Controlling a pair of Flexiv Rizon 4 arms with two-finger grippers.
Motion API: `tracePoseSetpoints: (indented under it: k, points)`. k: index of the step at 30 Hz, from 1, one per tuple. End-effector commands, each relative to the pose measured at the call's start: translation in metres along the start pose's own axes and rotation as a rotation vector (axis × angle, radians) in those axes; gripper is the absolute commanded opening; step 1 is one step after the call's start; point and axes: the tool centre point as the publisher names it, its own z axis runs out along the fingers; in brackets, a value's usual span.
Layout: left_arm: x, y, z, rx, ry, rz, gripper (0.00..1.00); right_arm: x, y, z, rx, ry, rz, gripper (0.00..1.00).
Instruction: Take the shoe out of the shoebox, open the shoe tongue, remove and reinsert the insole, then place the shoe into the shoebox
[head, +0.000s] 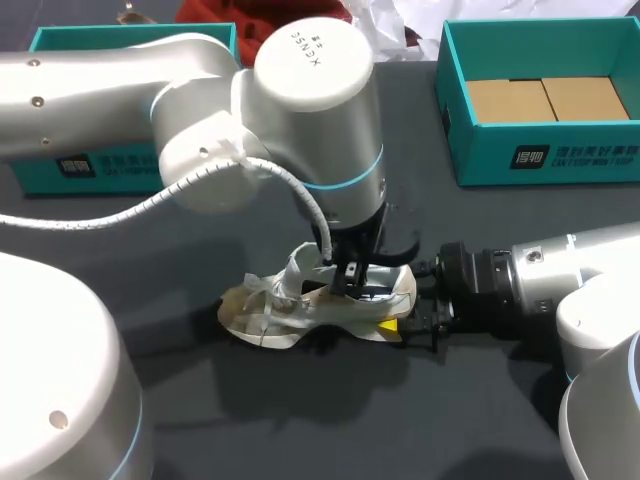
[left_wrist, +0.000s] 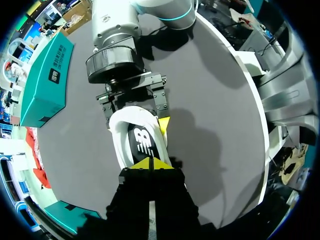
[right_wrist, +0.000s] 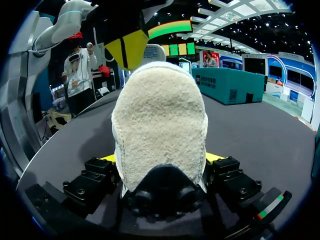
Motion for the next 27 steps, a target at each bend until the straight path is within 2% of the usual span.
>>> tracePoseSetpoints:
  k: [1,4,13,18,27]
  points:
    - [0.0,-0.002,0.0,-0.005,0.0,0.001,0.0,0.001,0.001,0.0,0.003,-0.003,0.0,0.0]
    - [0.0,-0.002,0.0,-0.005,0.0,0.001,0.0,0.001,0.001,0.0,0.003,-0.003,0.0,0.0]
    - [-0.01,-0.003,0.025,0.004,0.021,0.004,0.0,0.001,0.001,0.0,0.003,-0.003,0.0,0.0]
    - [-0.015,-0.004,0.037,-0.013,0.073,-0.011,0.0,0.001,0.001,0.0,0.003,-0.003,0.0,0.0]
    - [-0.015,-0.004,0.038,-0.029,0.088,-0.011,0.0,0.001,0.001,0.0,0.003,-0.003,0.0,0.0]
